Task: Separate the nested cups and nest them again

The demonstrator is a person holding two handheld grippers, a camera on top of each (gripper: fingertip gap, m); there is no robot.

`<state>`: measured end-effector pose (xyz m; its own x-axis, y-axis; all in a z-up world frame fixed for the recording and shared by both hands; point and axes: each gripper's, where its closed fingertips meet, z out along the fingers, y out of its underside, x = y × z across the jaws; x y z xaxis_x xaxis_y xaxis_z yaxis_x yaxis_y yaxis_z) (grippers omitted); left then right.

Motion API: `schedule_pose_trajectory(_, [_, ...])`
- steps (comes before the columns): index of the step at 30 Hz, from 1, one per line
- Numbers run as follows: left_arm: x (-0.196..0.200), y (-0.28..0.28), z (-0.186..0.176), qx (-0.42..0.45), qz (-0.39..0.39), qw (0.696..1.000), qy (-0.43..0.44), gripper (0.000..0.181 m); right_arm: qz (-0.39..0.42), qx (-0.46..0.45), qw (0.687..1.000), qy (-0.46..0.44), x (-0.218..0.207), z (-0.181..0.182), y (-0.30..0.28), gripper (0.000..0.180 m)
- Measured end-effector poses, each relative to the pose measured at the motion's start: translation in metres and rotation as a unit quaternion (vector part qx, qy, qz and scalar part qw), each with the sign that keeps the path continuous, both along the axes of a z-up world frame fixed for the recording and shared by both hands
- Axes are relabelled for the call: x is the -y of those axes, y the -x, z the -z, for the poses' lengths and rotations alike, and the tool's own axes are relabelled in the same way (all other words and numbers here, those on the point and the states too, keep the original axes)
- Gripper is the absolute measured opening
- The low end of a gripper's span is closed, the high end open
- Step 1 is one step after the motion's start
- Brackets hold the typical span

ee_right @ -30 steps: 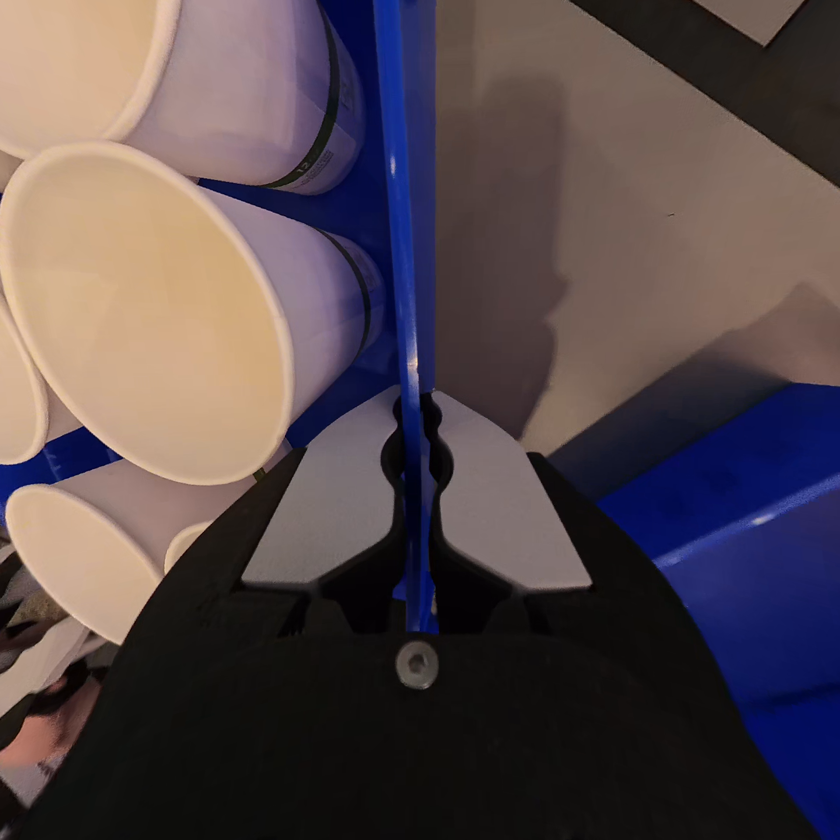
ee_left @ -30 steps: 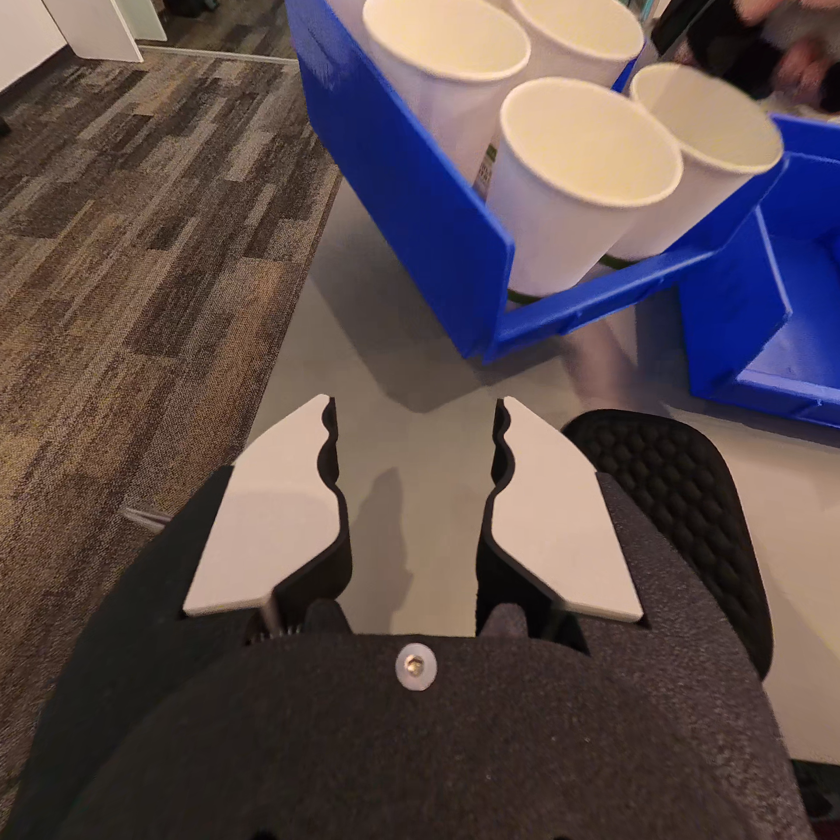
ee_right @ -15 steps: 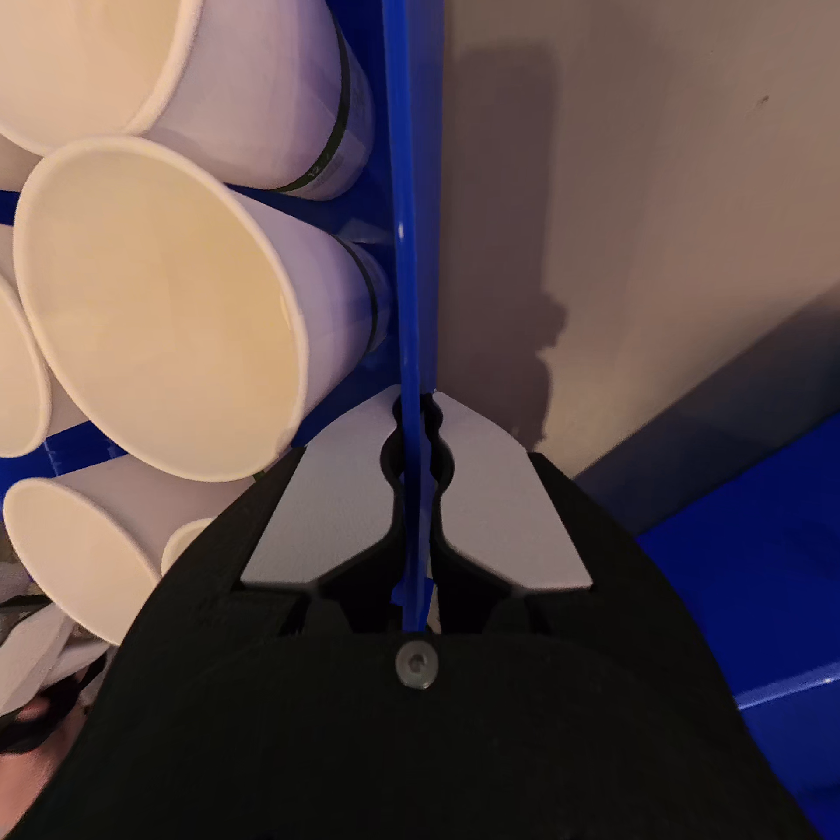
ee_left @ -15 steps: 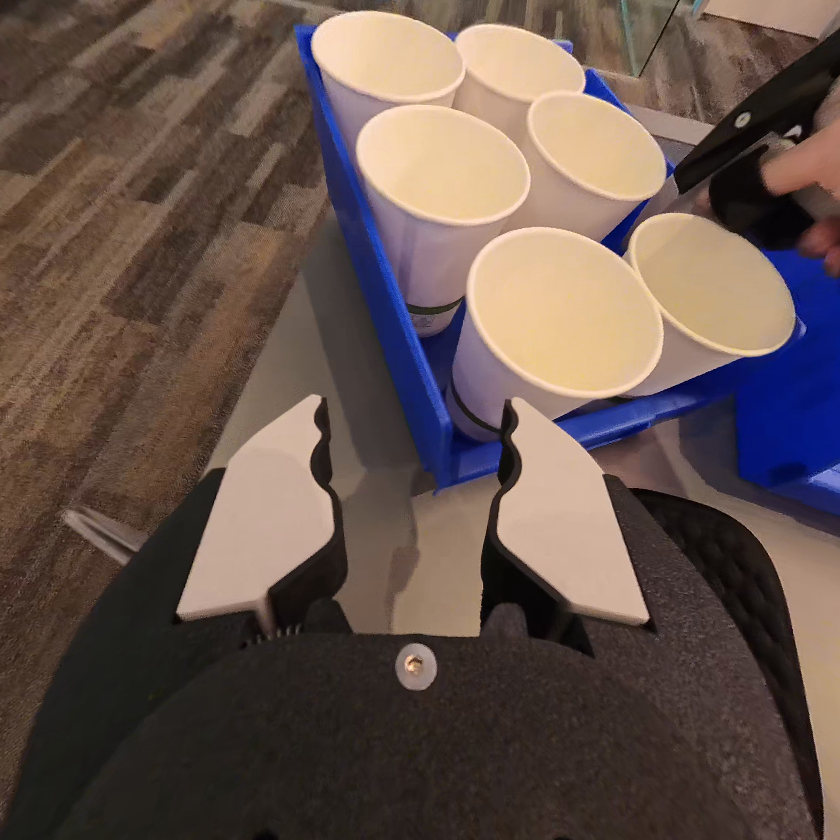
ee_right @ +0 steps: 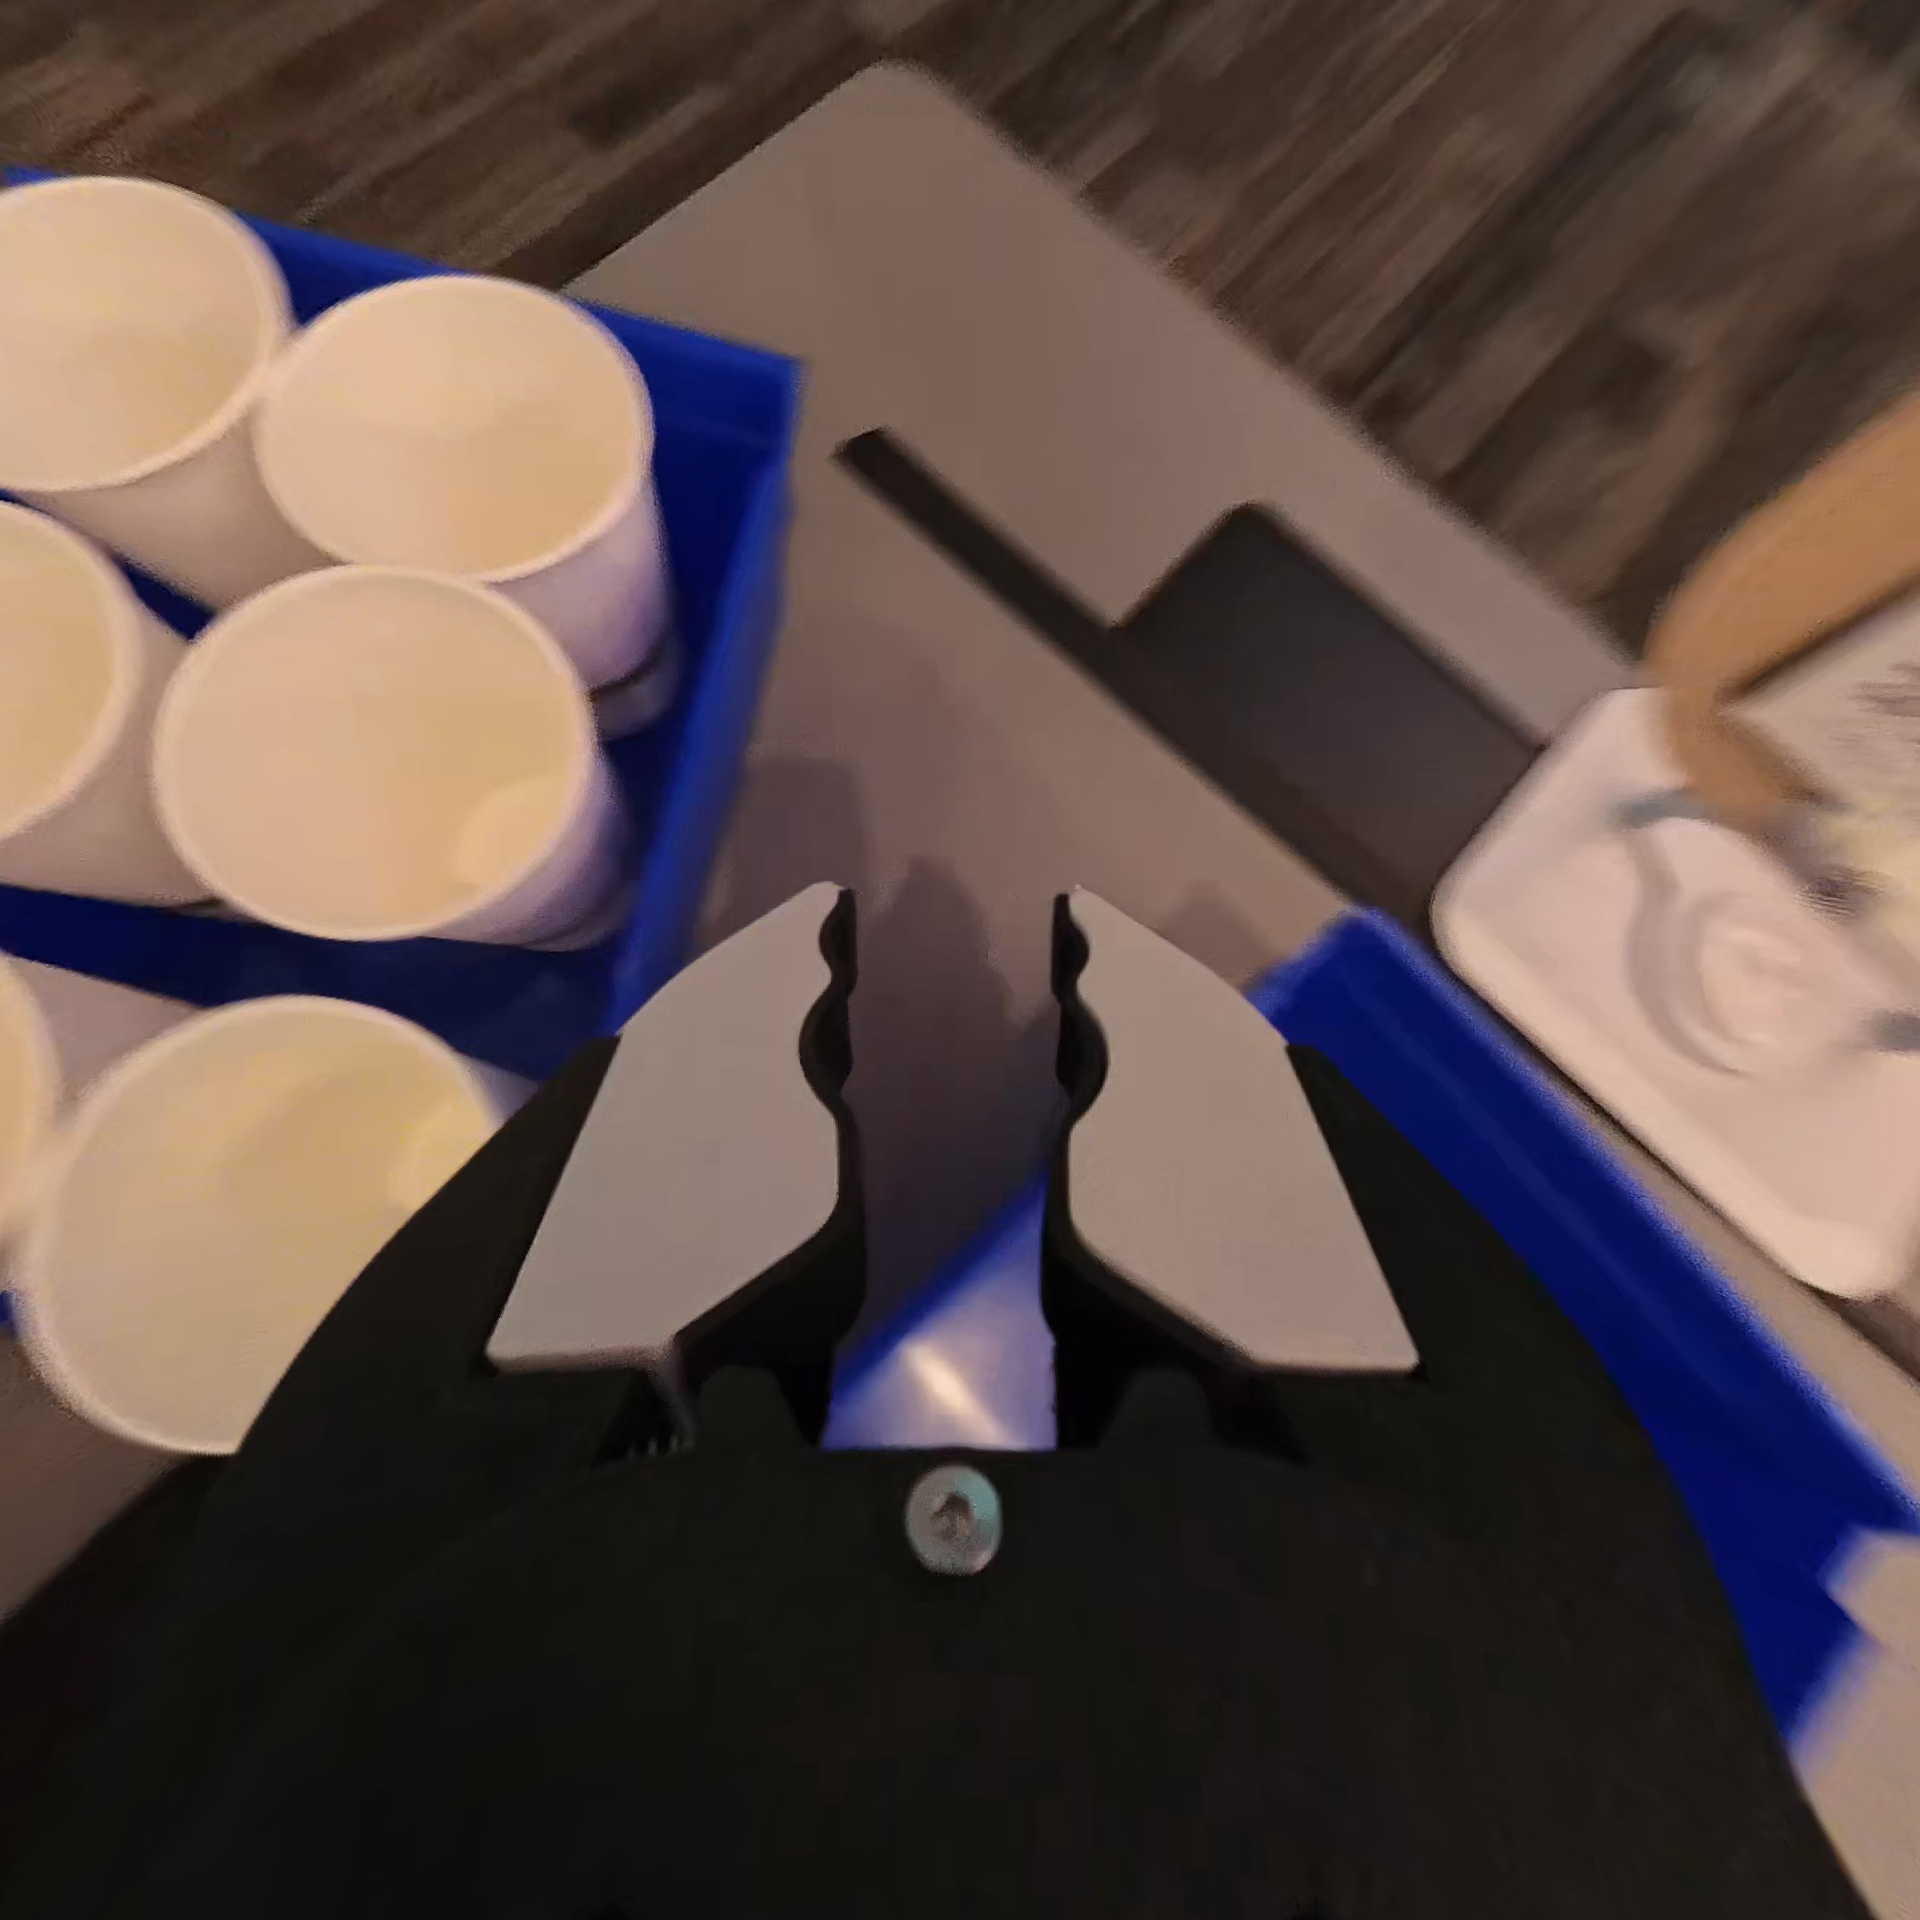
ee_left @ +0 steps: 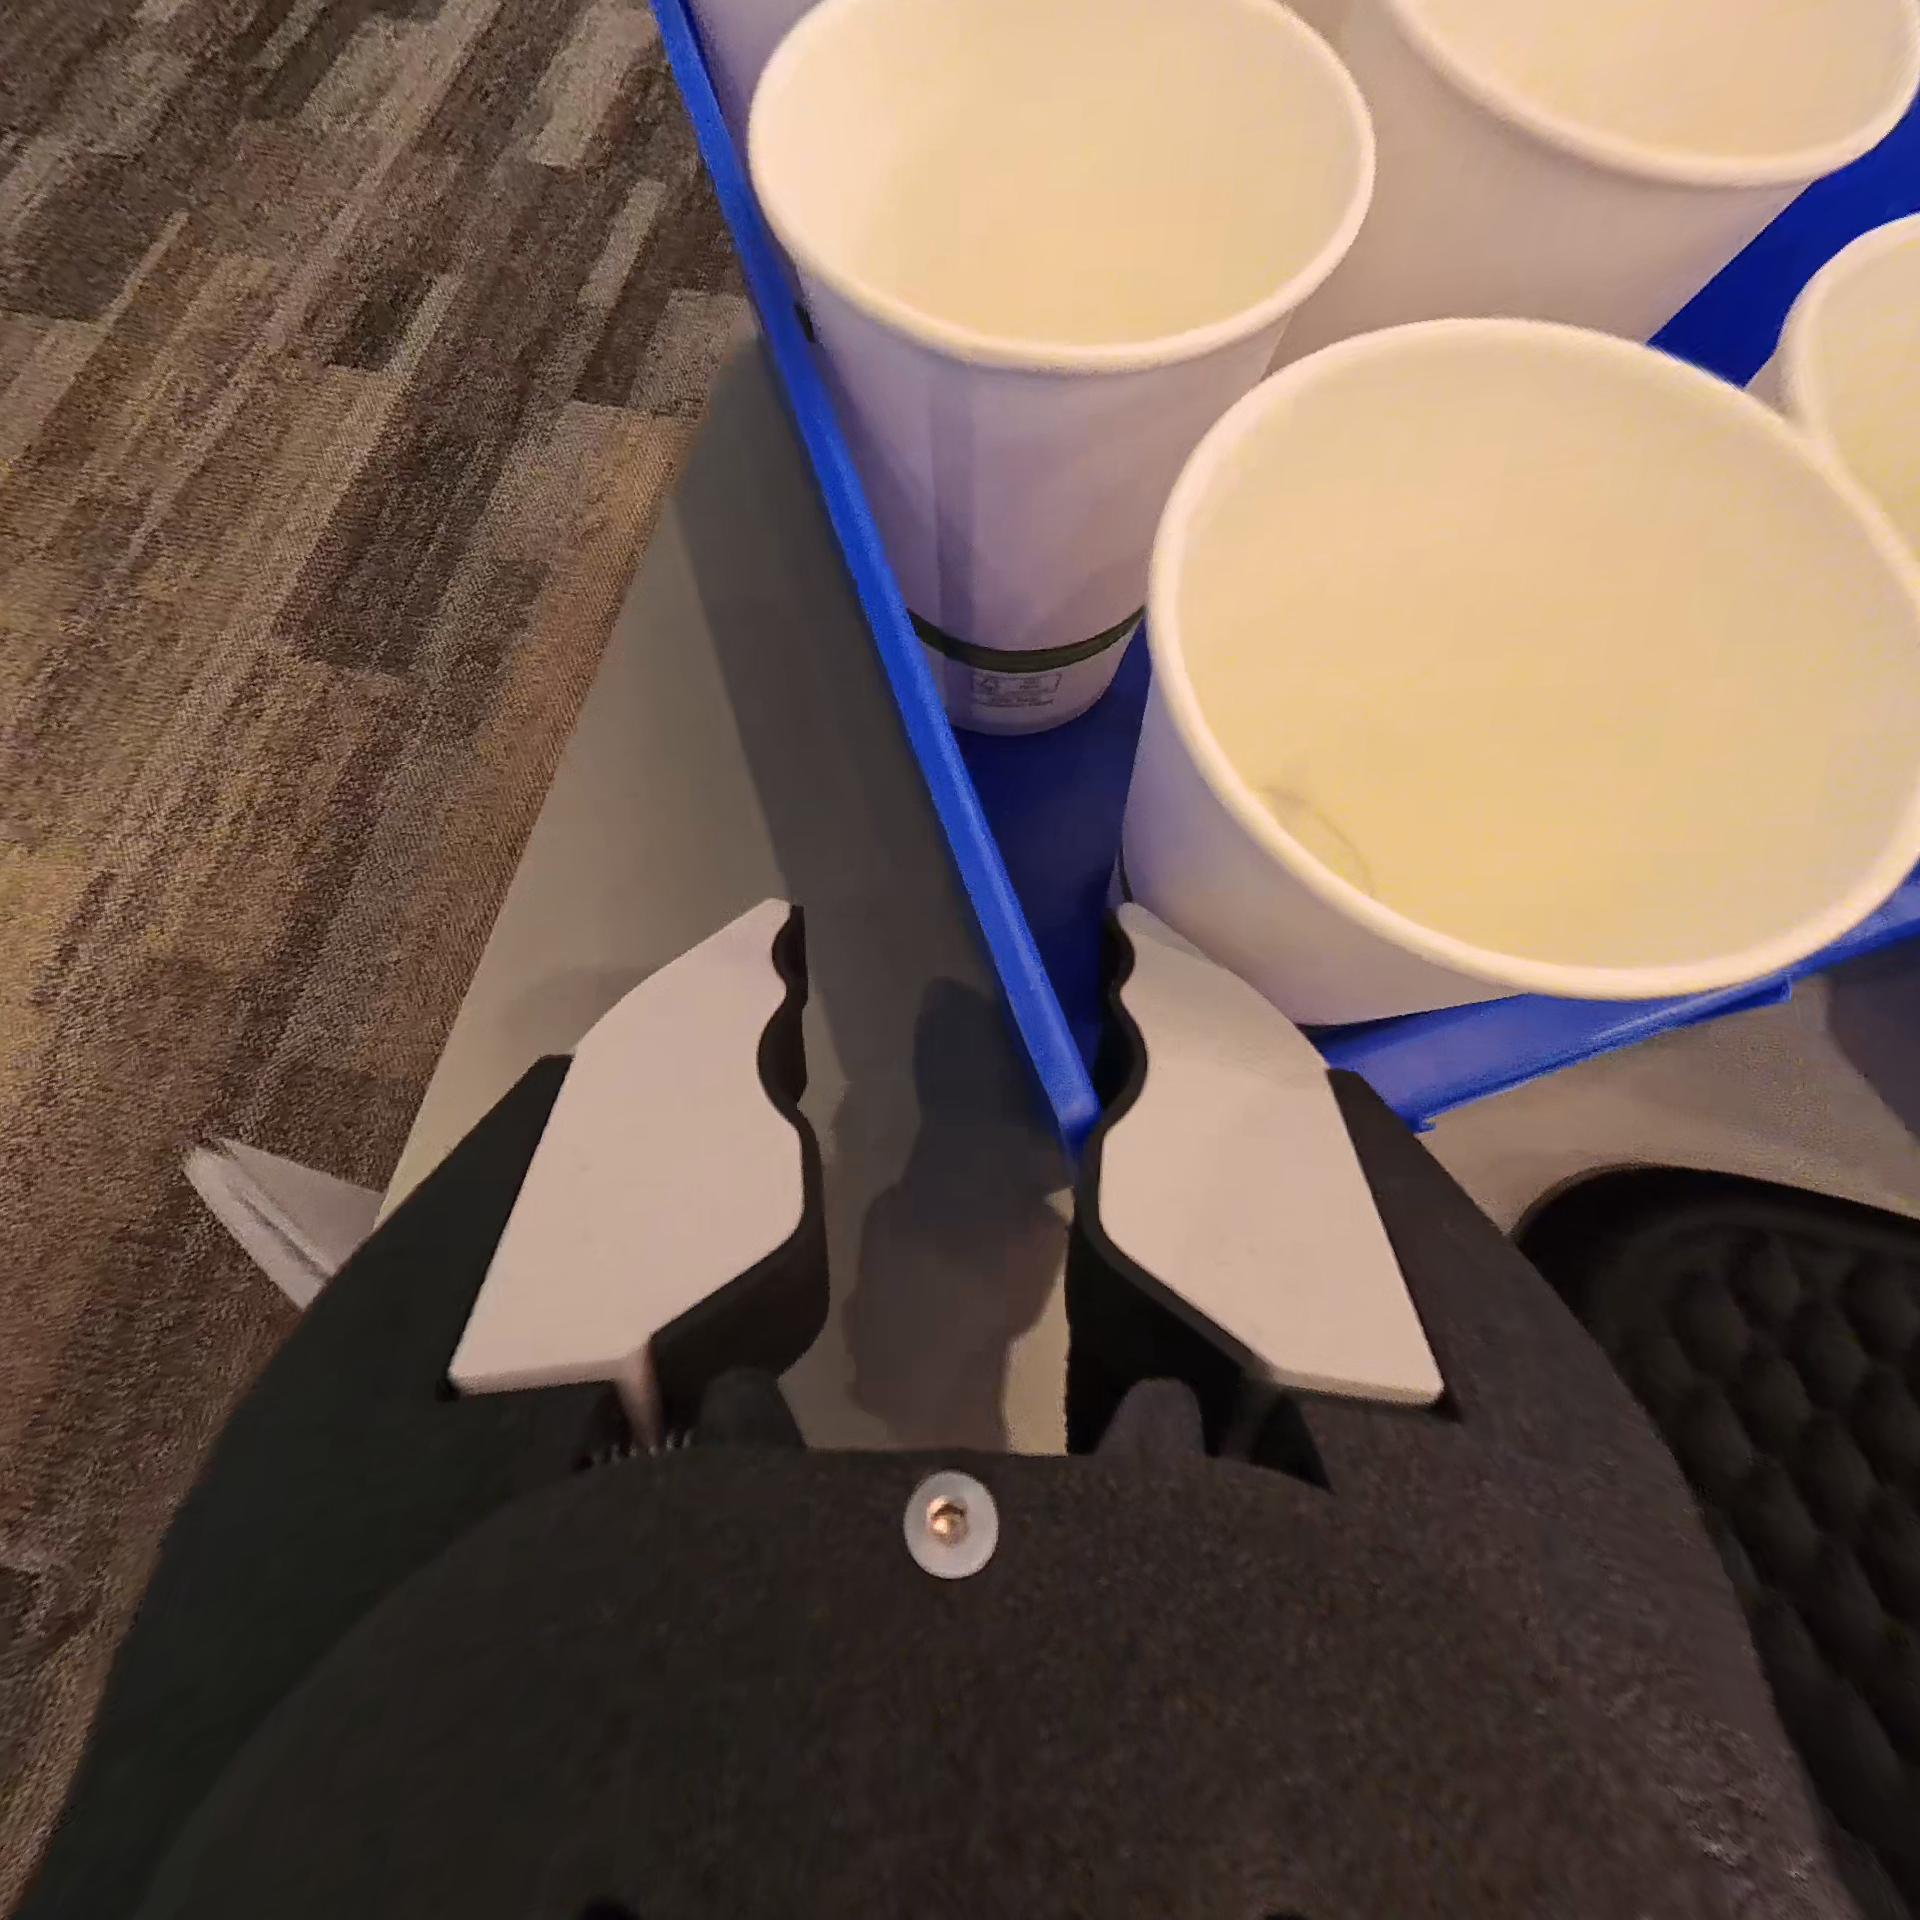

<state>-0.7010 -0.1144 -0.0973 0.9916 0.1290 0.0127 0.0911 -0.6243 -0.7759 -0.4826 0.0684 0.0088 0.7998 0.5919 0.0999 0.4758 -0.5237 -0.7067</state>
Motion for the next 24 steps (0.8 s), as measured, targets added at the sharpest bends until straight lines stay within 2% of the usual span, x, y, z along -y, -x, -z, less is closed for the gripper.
schedule_pose_trajectory(4, [-0.004,0.001,-0.001,-0.002,0.009,1.0,-0.008,0.049,0.1,0.026,0.991,-0.09,-0.007,-0.024,-0.089,0.046])
schedule_pose_trajectory(9, [-0.006,0.015,-0.001,-0.005,0.022,1.0,-0.002,0.047,0.159,0.036,0.978,-0.129,0.005,-0.028,-0.179,0.046])
schedule_pose_trajectory(14, [-0.012,0.027,-0.001,-0.007,0.061,0.998,0.012,0.021,0.17,0.052,0.976,-0.129,0.02,-0.025,-0.232,0.046])
schedule_pose_trajectory(15, [-0.013,0.029,-0.001,-0.006,0.075,0.997,0.014,0.011,0.169,0.05,0.976,-0.126,0.023,-0.025,-0.24,0.046])
schedule_pose_trajectory(24, [-0.031,0.054,0.0,-0.06,0.2,0.976,0.058,0.009,0.161,0.065,0.976,-0.131,0.049,-0.04,-0.308,0.043])
